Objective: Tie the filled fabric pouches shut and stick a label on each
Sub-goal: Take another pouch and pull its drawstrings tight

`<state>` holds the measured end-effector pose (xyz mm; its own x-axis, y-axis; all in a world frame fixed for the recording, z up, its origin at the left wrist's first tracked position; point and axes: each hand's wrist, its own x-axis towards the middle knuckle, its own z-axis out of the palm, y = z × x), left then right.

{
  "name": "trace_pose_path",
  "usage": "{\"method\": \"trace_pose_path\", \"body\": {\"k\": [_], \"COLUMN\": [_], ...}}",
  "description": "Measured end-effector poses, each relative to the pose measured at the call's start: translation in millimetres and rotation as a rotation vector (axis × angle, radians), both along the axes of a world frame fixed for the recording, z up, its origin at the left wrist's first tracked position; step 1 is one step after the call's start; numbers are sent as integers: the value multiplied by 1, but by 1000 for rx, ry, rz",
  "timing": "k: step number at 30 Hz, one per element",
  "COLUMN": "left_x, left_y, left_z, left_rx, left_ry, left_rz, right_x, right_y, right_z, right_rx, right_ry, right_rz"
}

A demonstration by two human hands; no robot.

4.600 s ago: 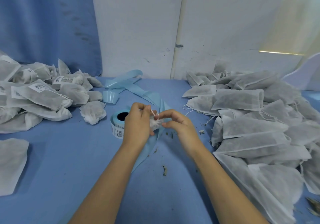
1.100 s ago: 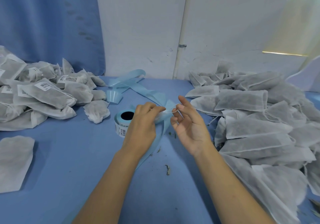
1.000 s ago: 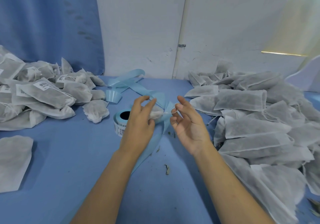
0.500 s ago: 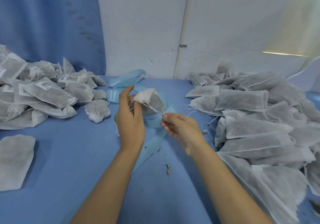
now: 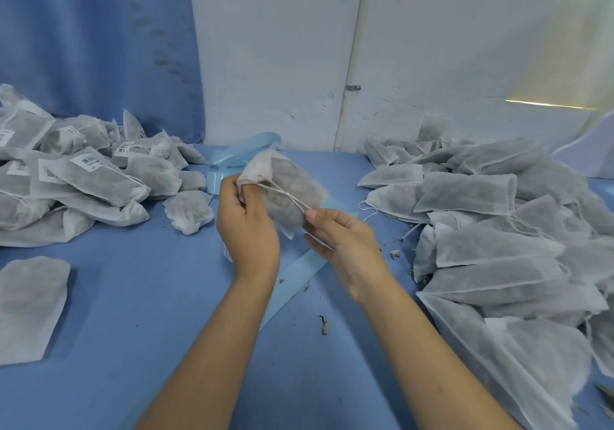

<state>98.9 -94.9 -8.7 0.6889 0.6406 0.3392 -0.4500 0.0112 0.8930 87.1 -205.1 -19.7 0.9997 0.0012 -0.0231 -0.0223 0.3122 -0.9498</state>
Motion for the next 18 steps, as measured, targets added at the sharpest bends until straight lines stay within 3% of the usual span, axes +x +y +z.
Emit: {"method": "trace_pose_path", "body": {"k": [6, 9, 12, 18], "left_x": [4, 6, 3, 3], "left_y": [4, 4, 3, -8], "left_z": [-1, -2, -1, -11], "left_rx": [-62, -193, -320, -119], "left_ry": [150, 247, 201, 177], "left_rz": [-28, -191, -350, -414], "right_x": [-2, -3, -2, 0], "right_y": [2, 2, 2, 5], "right_z": [2, 0, -2, -6], "right_rx": [28, -16, 8, 151], "right_ry": [-15, -9, 42, 94], "right_rz": [-13, -45, -71, -63]}}
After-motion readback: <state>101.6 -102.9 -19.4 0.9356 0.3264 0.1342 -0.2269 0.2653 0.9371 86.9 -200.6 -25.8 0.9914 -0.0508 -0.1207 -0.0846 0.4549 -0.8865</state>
